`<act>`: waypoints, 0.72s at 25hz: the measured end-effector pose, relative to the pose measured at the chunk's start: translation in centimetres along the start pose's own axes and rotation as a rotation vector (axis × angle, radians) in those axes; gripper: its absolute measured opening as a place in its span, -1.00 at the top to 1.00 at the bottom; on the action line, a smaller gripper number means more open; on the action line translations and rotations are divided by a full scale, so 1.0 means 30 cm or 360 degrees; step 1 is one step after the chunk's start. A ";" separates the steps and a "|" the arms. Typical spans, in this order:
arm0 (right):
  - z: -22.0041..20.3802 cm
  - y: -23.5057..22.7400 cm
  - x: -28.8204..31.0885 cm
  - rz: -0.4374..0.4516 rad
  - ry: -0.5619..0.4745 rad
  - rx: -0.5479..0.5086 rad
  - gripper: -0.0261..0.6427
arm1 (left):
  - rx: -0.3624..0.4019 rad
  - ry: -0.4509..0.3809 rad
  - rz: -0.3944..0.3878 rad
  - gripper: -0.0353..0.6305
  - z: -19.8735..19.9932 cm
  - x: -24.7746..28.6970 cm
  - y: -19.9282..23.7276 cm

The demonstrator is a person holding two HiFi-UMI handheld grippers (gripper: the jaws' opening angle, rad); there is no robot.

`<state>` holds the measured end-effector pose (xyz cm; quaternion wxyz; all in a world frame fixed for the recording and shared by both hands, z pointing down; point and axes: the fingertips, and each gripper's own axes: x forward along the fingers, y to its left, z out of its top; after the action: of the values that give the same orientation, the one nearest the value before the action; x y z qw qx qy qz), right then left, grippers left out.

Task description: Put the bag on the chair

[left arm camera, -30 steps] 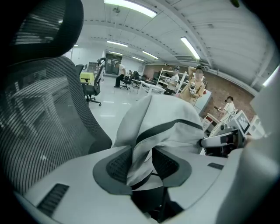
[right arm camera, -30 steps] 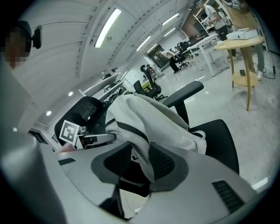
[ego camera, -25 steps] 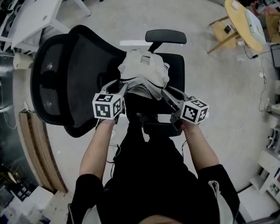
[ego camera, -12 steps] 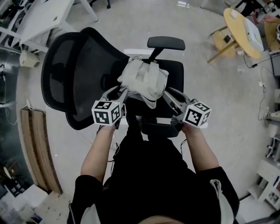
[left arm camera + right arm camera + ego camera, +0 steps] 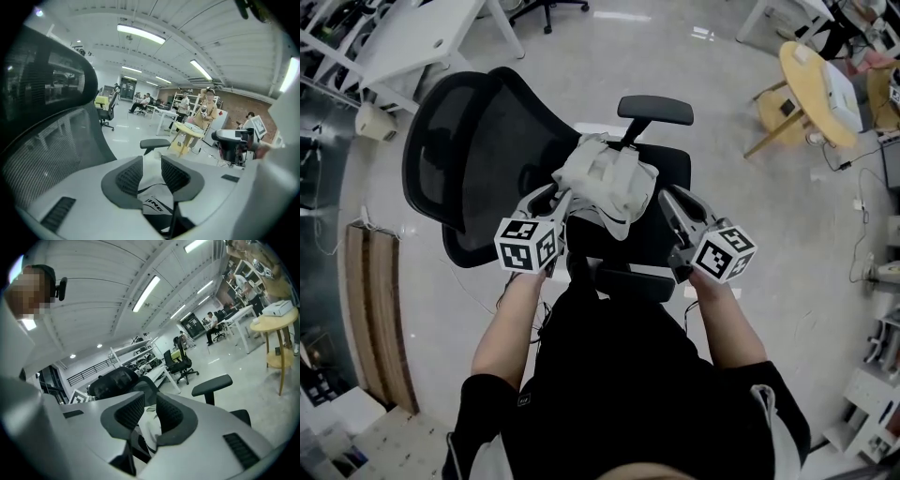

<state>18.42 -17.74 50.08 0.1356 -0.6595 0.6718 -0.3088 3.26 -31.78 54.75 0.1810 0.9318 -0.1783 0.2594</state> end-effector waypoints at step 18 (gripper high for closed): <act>0.027 0.366 -0.004 0.0122 -0.0162 -0.0340 0.74 | 0.0230 -0.0443 -0.0172 0.72 0.217 -0.417 -0.122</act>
<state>10.09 -18.49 42.89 0.1102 -0.6589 0.7178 -0.1963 -2.46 -28.41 41.79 0.1008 0.9775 -0.1322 0.1298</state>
